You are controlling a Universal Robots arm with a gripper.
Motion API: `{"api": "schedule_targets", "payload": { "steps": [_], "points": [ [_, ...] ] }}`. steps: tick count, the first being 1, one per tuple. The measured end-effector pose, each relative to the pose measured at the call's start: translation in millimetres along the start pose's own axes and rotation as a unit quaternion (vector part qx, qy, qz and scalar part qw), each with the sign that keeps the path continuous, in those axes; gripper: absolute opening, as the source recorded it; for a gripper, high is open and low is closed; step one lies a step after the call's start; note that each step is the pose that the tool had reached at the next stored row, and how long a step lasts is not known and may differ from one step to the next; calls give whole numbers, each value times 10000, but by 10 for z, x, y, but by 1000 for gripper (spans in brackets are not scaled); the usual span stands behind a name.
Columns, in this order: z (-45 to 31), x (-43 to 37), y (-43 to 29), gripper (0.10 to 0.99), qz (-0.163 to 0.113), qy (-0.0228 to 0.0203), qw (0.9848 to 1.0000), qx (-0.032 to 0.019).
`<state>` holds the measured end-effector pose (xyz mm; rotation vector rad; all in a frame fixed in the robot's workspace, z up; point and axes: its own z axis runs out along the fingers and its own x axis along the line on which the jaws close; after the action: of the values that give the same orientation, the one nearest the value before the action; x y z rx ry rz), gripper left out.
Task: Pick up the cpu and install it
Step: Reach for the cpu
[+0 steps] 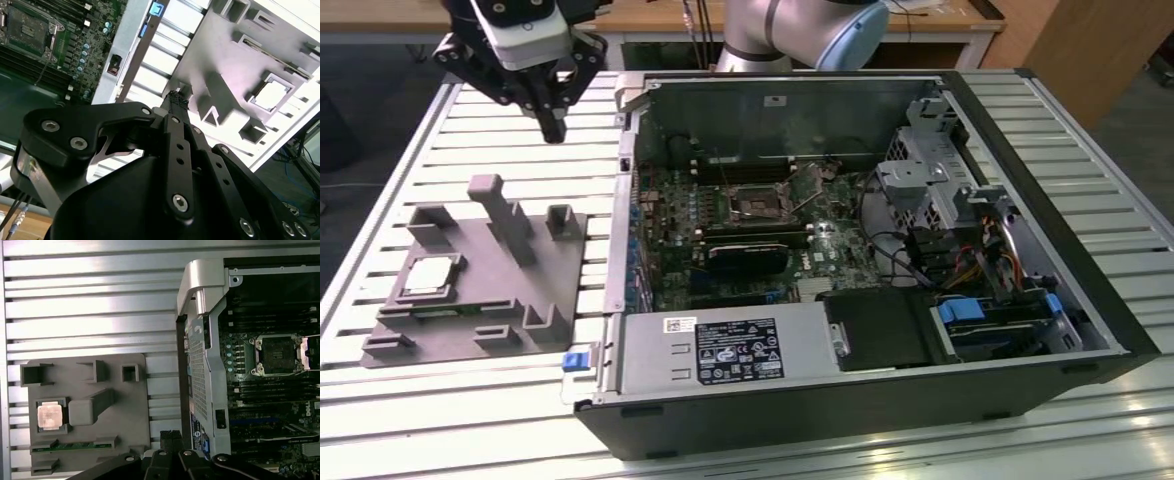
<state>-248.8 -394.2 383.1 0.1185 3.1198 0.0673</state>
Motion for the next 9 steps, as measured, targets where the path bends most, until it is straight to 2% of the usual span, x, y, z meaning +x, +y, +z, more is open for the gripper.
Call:
{"api": "schedule_targets", "payload": {
  "steps": [9],
  "points": [
    [6, 69, -6, 106, 0, 2, 10000, 0]
  ]
}}
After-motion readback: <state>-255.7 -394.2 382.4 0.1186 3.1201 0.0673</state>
